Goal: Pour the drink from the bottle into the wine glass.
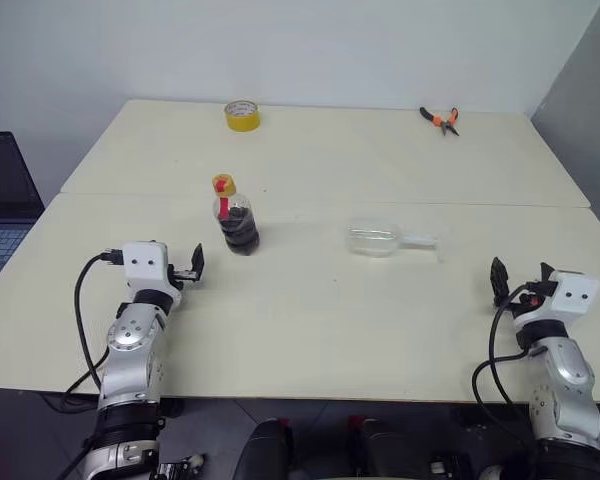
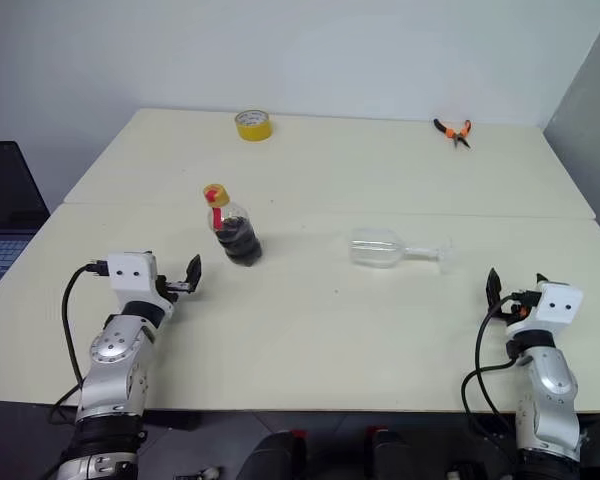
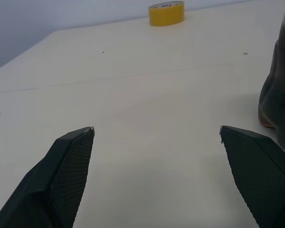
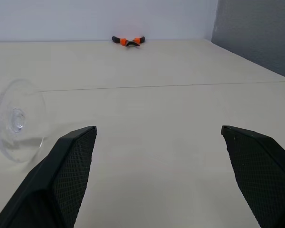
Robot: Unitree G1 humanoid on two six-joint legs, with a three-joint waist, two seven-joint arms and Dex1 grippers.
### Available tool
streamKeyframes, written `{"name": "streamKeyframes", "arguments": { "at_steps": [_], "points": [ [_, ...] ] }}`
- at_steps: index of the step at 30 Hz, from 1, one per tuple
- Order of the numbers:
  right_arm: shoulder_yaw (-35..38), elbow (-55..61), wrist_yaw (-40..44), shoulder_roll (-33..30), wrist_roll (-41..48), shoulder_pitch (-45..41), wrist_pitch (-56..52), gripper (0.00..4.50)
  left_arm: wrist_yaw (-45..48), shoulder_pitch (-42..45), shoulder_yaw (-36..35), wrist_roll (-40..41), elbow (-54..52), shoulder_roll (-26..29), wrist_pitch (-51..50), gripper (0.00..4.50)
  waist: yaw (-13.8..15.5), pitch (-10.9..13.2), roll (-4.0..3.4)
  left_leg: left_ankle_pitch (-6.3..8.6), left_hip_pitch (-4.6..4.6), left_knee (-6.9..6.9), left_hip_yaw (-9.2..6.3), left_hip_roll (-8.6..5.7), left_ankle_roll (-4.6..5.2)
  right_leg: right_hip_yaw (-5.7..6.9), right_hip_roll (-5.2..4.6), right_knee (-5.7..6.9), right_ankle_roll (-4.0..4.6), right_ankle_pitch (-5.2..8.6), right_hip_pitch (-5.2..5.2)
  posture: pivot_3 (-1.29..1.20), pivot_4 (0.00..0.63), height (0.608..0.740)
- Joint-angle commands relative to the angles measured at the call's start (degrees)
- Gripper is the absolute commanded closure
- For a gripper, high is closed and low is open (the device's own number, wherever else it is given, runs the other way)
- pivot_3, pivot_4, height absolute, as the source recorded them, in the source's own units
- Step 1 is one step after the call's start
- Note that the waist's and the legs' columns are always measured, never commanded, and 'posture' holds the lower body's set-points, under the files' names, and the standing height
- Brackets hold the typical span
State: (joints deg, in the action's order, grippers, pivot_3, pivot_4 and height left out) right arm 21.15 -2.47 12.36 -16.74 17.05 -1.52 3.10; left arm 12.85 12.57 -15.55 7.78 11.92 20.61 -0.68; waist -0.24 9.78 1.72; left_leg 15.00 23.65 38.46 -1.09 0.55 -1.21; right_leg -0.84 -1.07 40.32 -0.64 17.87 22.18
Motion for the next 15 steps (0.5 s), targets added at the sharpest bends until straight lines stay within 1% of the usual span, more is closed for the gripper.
{"name": "streamKeyframes", "arguments": {
  "at_steps": [1,5,7,13,15],
  "points": [
    [0.84,3.03,0.0,-0.59,0.57,-0.09,0.17,0.0,0.31,0.14,0.39,-0.26,-1.62,0.31,2.05,0.01,0.0,0.0,0.0,0.0,0.0,0.0,0.0,0.0,0.0,0.0,0.0,0.0,0.0,0.0,0.0,0.0,0.15,0.74],
    [-0.11,3.97,1.32,-0.82,0.52,0.43,-0.01,0.0,-0.78,0.31,-0.14,-0.16,-1.66,0.2,1.09,0.01,0.0,0.0,0.0,0.0,0.0,0.0,0.0,0.0,0.0,0.0,0.0,0.0,0.0,0.0,0.0,0.0,0.15,0.74],
    [-1.56,5.41,2.75,-0.91,0.18,1.15,-0.01,0.0,-0.17,-0.03,-0.12,-0.23,-1.67,0.67,2.39,0.01,0.0,0.0,0.0,0.0,0.0,0.0,0.0,0.0,0.0,0.0,0.0,0.0,0.0,0.0,0.0,0.0,0.15,0.74],
    [-5.29,12.44,7.48,-2.05,0.86,3.81,-0.86,0.0,5.54,-2.93,-0.88,3.72,-4.1,1.64,3.69,0.01,-0.03,-0.01,-0.01,0.0,-0.07,-0.14,0.04,0.01,0.0,-0.04,0.0,-0.05,0.0,0.0,0.0,0.0,0.15,0.74],
    [-8.44,16.16,11.42,-4.22,-0.43,5.3,-0.71,0.0,7.53,-3.81,-0.48,3.72,-4.56,2.29,5.37,0.01,0.0,-0.01,-0.01,0.0,-0.09,-0.15,0.03,0.01,0.0,-0.02,0.0,-0.05,0.0,0.0,-0.02,0.0,0.15,0.74]
  ]
}}
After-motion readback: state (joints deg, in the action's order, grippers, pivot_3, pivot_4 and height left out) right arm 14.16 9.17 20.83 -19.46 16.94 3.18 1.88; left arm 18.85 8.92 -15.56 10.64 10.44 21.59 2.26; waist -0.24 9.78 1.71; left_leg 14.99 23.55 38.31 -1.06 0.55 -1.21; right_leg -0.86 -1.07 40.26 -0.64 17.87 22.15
